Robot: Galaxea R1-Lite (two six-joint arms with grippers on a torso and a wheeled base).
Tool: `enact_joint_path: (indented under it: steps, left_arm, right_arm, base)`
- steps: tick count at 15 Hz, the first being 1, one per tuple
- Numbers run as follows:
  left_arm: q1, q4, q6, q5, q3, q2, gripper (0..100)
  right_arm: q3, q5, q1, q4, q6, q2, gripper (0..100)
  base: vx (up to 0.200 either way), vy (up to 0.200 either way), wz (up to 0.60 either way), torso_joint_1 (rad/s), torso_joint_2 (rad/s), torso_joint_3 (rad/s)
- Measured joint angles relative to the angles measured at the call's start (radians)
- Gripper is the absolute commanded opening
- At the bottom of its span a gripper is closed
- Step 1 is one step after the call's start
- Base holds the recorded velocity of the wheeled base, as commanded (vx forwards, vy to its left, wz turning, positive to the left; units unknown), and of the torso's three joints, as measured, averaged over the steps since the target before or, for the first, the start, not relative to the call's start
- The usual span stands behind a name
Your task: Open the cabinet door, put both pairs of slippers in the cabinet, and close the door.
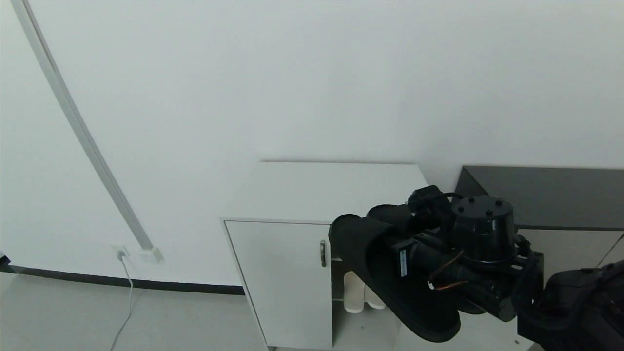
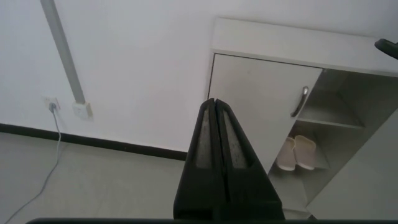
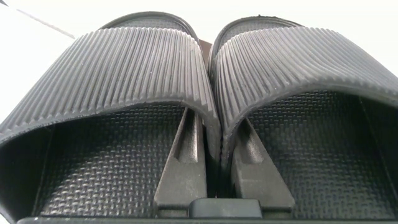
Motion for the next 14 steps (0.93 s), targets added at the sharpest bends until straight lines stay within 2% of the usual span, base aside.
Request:
enact_joint_path:
  steps: [14]
  left_arm:
    - [0.000, 0.000, -0.001, 0.001, 0.000, 0.000, 0]
  right_arm:
    - [0.023, 0.000, 0.010, -0.014, -0.012, 0.002, 0]
  base:
    - [0.000, 0.000, 0.00, -0.004, 0.01, 0.004]
